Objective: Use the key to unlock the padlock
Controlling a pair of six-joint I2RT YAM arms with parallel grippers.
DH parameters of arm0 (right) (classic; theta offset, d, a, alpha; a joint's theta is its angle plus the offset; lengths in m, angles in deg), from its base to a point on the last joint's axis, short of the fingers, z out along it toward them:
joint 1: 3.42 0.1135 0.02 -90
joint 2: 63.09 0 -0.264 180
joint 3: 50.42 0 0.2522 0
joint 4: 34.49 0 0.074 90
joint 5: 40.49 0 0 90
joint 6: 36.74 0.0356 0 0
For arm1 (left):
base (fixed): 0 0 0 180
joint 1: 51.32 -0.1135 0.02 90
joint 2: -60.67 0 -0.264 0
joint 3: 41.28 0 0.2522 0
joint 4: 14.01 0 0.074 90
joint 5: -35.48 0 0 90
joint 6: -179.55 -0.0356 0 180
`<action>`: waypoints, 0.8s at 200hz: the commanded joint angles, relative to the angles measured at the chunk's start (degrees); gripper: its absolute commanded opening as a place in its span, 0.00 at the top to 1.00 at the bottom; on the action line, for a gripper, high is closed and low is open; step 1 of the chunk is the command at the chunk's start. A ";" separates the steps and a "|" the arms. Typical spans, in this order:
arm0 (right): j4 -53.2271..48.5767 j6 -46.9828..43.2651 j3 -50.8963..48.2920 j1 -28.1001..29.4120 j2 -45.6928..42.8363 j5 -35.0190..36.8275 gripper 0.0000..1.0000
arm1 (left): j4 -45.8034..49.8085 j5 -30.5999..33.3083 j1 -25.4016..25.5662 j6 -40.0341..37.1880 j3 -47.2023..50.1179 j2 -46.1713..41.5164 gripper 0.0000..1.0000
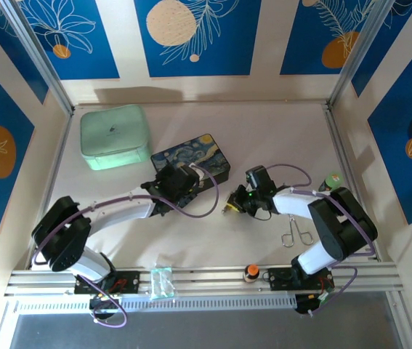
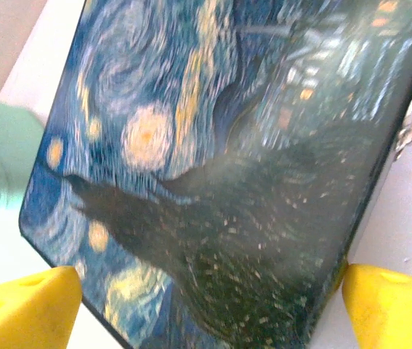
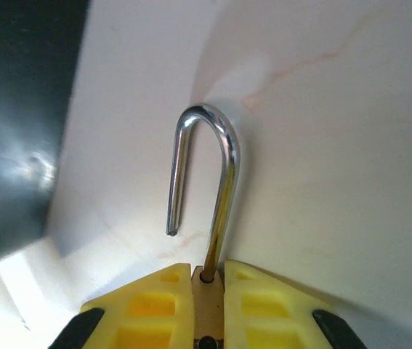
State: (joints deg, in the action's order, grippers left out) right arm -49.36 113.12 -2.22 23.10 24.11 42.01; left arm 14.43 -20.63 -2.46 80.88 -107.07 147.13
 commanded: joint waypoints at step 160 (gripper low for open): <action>-35.26 -20.37 9.61 -0.44 -6.07 16.09 0.59 | 3.85 -1.62 -11.89 11.89 2.61 -5.83 0.07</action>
State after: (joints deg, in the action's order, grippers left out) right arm -80.72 94.36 6.15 22.10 20.74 55.05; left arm 19.89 -20.00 -13.89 92.46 -104.45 144.44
